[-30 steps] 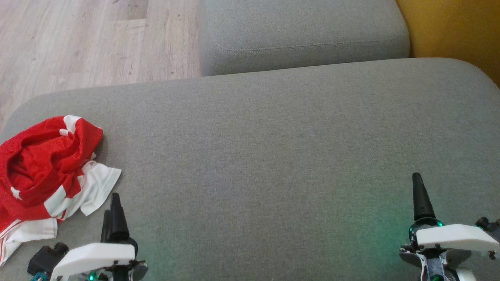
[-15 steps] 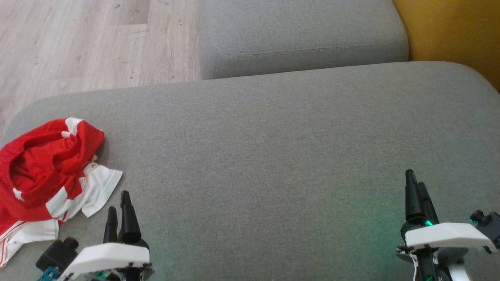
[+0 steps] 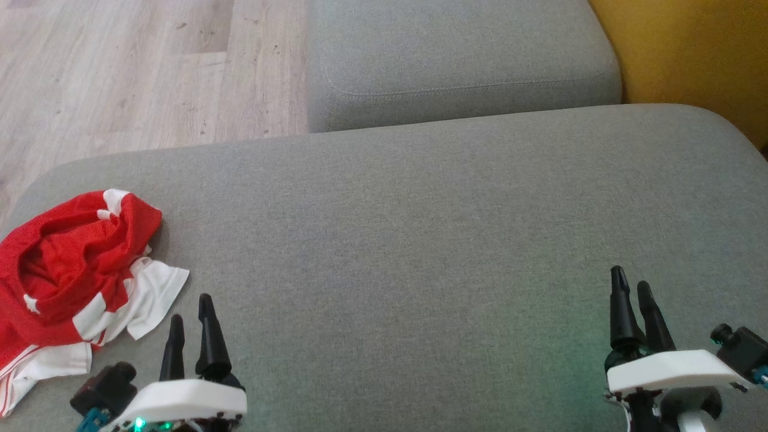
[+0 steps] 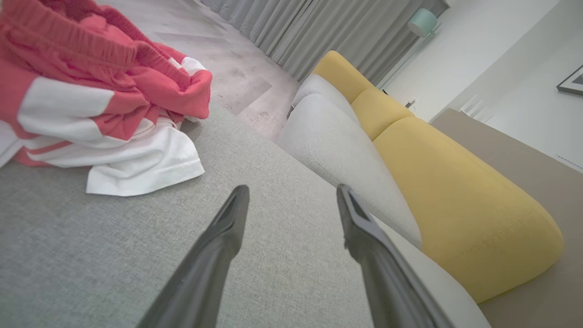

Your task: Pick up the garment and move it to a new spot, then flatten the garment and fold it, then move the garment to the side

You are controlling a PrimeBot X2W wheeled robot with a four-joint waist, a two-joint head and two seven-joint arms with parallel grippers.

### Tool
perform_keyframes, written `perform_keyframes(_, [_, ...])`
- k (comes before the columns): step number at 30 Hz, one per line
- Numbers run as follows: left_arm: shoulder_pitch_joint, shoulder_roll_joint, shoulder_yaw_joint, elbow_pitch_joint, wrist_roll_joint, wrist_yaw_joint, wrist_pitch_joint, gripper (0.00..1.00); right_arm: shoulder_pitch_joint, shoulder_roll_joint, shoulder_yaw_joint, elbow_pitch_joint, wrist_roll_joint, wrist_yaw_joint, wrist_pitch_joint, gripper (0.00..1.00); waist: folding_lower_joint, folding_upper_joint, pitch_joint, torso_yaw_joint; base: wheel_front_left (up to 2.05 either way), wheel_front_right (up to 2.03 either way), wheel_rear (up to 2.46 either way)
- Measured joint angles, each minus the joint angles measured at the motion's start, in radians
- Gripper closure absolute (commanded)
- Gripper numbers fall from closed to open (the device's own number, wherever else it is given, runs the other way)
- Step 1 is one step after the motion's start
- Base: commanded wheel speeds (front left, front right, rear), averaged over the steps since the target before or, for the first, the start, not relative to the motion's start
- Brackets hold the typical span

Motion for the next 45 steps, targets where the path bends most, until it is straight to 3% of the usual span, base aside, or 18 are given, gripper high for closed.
perform_keyframes(37, [0.013,0.005,-0.087,-0.015,0.425,0.069,-0.113,0.00,0.018,-0.001,0.076,-0.027,-0.455,0.000,-0.109,0.00,-0.0002,0.0000,-0.011,0.010,0.00,0.00,0.00])
perform_keyframes(45, [0.013,0.006,-0.104,-0.004,0.533,0.084,-0.132,0.00,0.028,-0.001,0.084,0.018,-0.545,0.000,-0.130,0.00,-0.0002,0.0000,-0.017,0.009,0.00,0.00,0.00])
